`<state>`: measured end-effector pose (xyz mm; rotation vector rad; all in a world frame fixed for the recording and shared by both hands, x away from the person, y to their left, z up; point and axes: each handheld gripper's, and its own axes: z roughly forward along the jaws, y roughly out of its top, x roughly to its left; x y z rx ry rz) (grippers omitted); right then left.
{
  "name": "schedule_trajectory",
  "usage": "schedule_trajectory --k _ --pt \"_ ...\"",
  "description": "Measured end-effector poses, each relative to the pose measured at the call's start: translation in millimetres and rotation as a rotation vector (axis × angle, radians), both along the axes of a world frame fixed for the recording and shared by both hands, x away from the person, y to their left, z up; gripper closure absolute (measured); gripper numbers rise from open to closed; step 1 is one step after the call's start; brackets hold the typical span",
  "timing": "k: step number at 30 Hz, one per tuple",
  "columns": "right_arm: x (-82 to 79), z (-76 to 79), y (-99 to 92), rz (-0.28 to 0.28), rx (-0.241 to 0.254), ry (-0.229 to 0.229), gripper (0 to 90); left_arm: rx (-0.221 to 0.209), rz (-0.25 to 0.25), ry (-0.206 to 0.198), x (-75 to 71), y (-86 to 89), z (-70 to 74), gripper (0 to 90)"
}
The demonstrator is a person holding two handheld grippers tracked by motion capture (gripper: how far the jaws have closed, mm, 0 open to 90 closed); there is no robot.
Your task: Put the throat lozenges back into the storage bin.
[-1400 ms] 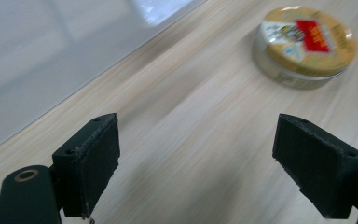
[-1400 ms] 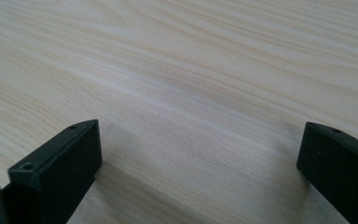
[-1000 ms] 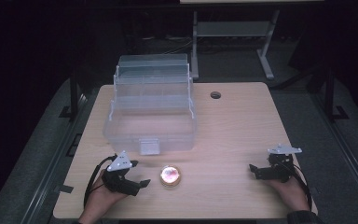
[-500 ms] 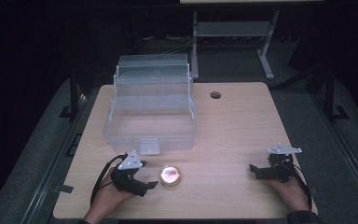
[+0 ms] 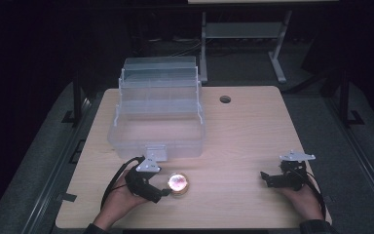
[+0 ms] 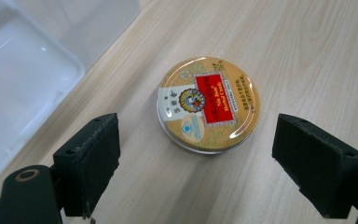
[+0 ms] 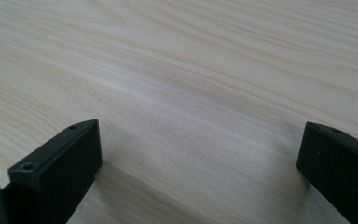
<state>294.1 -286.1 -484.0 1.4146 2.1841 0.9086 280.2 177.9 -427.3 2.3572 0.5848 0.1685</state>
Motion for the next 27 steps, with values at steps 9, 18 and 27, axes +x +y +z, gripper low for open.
schedule_trajectory --k 9,18,27 --pt "0.0 0.0 0.0 0.0 0.0 0.0 0.0 0.032 -0.032 0.019 5.2 -16.4 -1.0 14.3" --pt "0.0 0.0 0.0 0.0 0.0 0.0 0.0 0.064 -0.059 0.03 12.7 -27.5 -3.2 14.2" --pt "0.0 0.0 0.0 0.0 0.0 0.0 0.0 0.088 -0.063 0.048 15.9 -38.4 -10.4 13.5"
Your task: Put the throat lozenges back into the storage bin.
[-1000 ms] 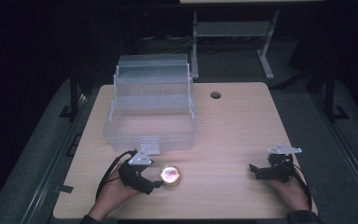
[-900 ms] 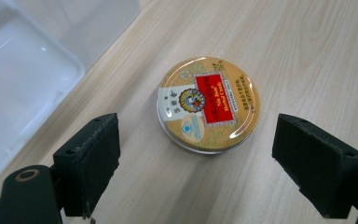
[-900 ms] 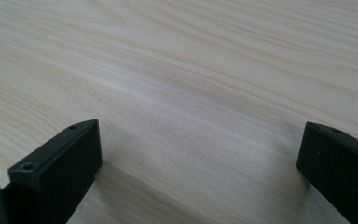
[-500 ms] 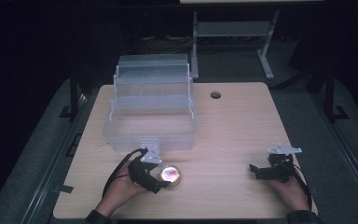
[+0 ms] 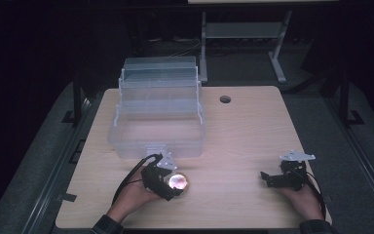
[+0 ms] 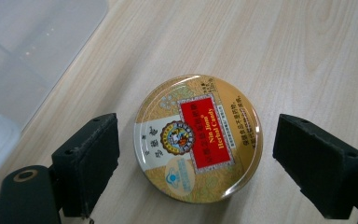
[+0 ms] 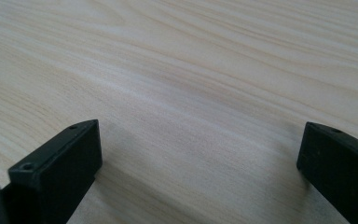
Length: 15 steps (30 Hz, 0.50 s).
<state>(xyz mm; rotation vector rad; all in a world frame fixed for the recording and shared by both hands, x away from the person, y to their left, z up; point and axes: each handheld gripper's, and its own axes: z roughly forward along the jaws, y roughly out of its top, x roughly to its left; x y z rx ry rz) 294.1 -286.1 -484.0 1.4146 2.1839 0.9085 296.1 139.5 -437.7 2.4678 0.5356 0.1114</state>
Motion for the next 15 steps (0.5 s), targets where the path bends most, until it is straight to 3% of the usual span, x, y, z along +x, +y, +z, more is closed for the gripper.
schedule_trajectory --k 6,15 --pt "0.0 0.0 0.0 0.0 0.0 0.0 0.0 0.015 -0.006 0.0 1.2 -7.0 -3.8 13.2" --pt "0.0 0.0 0.0 0.0 0.0 0.001 0.0 0.075 -0.024 -0.002 1.1 -12.7 -11.1 13.2"
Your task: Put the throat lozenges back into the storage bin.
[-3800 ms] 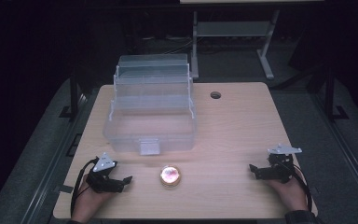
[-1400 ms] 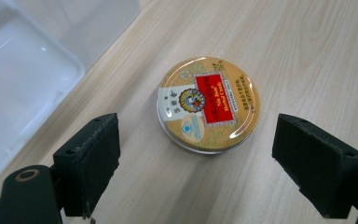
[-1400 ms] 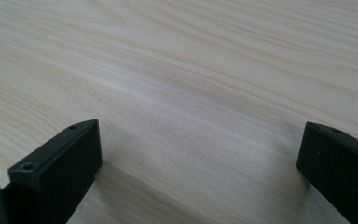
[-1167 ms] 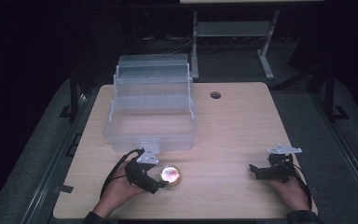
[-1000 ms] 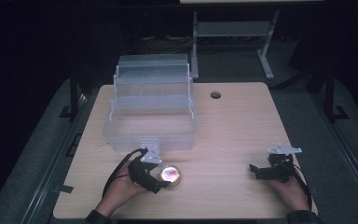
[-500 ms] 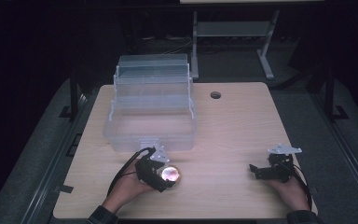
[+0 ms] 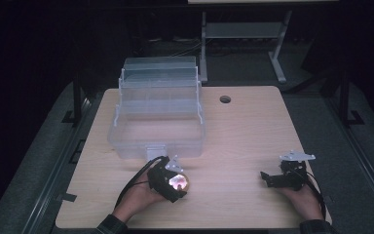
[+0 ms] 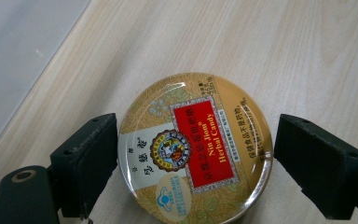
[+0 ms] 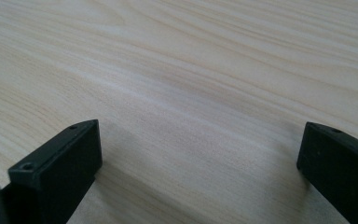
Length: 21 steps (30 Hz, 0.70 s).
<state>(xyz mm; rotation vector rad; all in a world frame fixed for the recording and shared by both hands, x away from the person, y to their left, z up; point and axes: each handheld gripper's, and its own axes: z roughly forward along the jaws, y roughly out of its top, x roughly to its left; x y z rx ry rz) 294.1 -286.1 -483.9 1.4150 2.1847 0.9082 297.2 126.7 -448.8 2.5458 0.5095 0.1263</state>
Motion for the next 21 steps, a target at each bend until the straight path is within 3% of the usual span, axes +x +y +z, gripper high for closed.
schedule_trajectory --k 21 --pt "0.2 0.0 0.1 0.0 -0.001 -0.001 0.0 0.007 0.013 0.014 1.0 0.2 -5.7 18.7"
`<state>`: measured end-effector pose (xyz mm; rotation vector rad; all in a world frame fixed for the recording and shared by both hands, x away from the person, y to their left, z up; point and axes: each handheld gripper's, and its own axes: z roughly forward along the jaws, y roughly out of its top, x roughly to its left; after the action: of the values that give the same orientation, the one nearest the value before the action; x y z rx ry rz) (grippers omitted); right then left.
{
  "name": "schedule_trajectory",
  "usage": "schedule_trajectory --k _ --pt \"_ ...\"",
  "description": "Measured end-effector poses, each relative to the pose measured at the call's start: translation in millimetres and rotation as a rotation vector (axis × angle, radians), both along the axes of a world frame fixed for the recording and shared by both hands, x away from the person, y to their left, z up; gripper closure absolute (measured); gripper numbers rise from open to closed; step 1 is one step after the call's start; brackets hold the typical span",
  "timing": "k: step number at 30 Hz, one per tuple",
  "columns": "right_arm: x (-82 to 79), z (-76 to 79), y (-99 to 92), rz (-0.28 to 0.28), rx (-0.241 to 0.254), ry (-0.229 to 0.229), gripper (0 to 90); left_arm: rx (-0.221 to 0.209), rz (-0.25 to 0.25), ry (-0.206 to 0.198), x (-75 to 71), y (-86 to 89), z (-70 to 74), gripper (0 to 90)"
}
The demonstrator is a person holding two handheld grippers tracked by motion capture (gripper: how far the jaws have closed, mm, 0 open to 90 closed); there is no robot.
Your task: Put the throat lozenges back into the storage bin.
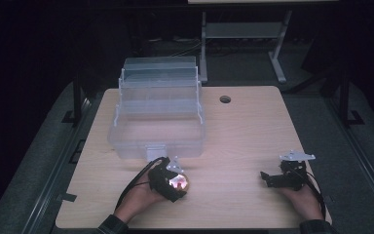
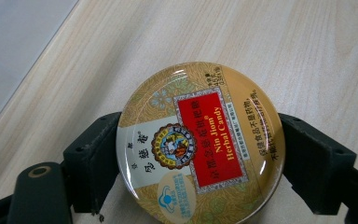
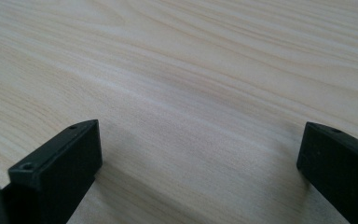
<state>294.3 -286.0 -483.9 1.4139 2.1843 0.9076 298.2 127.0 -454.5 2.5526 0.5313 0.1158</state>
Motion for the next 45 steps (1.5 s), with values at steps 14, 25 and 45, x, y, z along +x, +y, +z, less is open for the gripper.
schedule_trajectory --k 14,25,45 --pt "0.1 0.0 0.2 -0.001 0.0 -0.001 0.0 -0.001 0.008 -0.005 -1.1 -0.4 -0.2 19.4" --pt "0.1 0.0 0.2 -0.001 0.0 0.0 0.0 -0.006 0.011 0.005 0.1 0.7 1.1 19.5" --pt "0.1 0.0 0.2 -0.001 0.0 -0.001 0.0 -0.05 0.009 0.014 -3.9 6.9 15.6 19.5"
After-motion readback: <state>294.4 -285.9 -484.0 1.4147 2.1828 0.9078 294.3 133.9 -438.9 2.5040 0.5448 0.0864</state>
